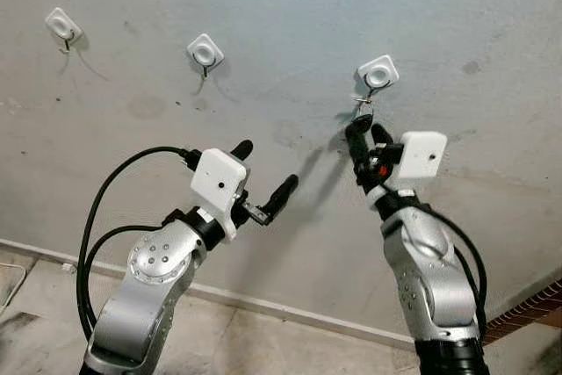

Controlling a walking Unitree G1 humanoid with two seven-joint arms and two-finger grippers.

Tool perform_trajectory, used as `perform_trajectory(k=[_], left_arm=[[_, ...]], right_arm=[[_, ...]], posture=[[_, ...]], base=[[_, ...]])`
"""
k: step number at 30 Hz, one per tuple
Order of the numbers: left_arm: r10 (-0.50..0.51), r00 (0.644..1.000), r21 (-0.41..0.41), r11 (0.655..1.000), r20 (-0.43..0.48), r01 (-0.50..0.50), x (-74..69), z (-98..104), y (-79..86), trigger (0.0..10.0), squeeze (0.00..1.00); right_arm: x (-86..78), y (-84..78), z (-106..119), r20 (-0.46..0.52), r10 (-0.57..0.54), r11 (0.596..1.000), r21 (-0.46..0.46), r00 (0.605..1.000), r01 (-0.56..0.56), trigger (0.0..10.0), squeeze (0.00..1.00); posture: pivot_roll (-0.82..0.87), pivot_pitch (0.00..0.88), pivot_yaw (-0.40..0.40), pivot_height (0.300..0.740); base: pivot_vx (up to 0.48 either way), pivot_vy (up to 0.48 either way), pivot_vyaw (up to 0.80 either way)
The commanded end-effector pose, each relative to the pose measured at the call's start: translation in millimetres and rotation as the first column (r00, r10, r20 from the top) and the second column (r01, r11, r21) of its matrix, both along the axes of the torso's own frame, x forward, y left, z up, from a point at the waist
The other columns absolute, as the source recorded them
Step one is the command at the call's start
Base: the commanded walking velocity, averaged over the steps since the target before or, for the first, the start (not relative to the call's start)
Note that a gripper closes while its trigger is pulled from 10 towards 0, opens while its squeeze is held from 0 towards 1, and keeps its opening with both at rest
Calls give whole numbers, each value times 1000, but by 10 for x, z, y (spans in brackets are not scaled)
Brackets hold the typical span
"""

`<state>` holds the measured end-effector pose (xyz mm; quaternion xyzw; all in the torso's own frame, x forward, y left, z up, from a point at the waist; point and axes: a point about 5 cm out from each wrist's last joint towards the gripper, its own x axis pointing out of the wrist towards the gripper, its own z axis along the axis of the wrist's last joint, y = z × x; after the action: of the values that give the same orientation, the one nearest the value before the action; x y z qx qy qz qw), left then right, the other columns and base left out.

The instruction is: Hang keys on a hook

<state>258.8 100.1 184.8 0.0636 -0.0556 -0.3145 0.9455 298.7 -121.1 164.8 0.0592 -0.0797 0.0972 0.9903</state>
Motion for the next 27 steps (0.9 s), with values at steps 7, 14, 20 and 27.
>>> perform_trajectory(k=[7,14,20,27], left_arm=[[-26,1000,-7,1000,13,27,10,58,-49,10000,0],[-27,999,-11,1000,17,28,30,71,-61,10000,0],[-26,1000,-10,1000,15,26,36,55,-60,10000,0],[24,1000,21,999,-16,-24,30,-87,58,10000,0]], right_arm=[[-35,3,-136,-24,-1,997,-81,1000,-1,10000,1000],[-71,15,-267,-65,9,992,-126,998,-17,10000,1000],[-140,17,-385,-118,21,989,-146,993,-38,10000,1000],[-456,-169,-533,-172,-23,983,-183,985,-8,10000,1000]], posture=[[172,16,-28,740],[169,13,-28,740],[165,9,-29,740],[146,2,-39,740]], base=[[0,0,0],[0,0,0],[0,0,0],[0,0,0]])
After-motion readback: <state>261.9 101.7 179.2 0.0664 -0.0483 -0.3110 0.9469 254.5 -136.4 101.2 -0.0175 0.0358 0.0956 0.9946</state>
